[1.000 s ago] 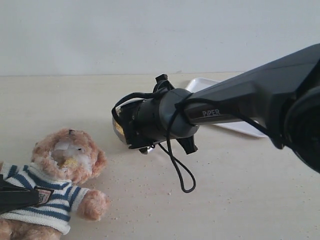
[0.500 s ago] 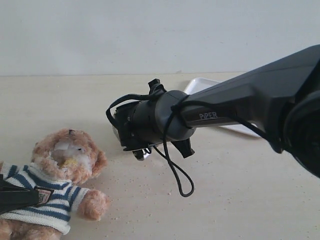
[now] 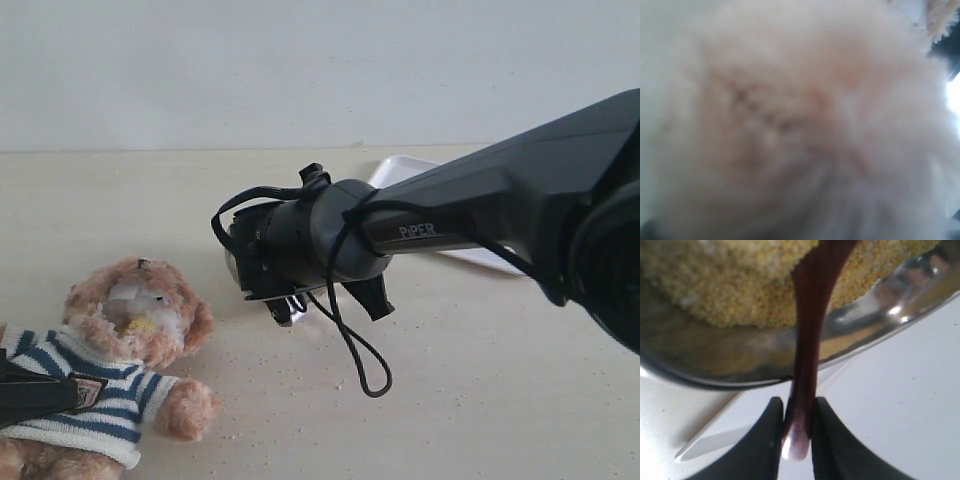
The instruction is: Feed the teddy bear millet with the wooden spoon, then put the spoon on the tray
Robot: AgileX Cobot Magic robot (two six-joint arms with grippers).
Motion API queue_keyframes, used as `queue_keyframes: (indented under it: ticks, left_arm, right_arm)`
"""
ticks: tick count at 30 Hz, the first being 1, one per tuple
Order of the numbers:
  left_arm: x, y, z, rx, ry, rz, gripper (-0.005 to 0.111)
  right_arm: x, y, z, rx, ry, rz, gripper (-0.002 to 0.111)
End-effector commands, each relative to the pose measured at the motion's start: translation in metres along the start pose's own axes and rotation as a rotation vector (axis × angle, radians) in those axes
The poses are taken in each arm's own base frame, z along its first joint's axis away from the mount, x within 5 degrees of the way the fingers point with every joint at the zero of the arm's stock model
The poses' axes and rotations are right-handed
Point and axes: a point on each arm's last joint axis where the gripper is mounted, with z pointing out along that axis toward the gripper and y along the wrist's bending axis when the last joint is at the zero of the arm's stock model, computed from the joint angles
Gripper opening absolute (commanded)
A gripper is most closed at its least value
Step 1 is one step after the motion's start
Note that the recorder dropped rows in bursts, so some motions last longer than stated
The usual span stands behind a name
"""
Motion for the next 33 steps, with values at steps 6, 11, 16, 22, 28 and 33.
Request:
queue_keyframes:
  ticks: [6, 11, 16, 22, 28, 33]
  left_arm:
    - [0.000, -0.003, -0.001, 0.020, -0.013, 0.000, 0.006]
    - [-0.001, -0.002, -0.001, 0.018, -0.013, 0.000, 0.006]
    - [-0.001, -0.002, -0.001, 0.018, -0.013, 0.000, 0.006]
    - [-0.001, -0.002, -0.001, 0.018, -0.013, 0.000, 0.006]
    - [-0.001, -0.002, -0.001, 0.018, -0.013, 0.000, 0.006]
    - [-0.001, -0.002, -0.001, 0.018, -0.013, 0.000, 0.006]
  right_arm:
    - [0.003, -0.002, -0.002, 0.012, 0.014, -0.041, 0.000]
    - [0.006, -0.022, -0.012, 0.047, -0.013, 0.027, 0.000]
    - [0.009, -0.026, -0.019, -0.061, -0.024, 0.068, 0.000]
    - [0.013, -0.022, -0.019, -0.110, 0.020, 0.059, 0.000]
    - [0.014, -0.021, -0.018, -0.120, 0.028, 0.060, 0.000]
    - [0.018, -0.020, -0.015, -0.138, 0.042, 0.136, 0.000]
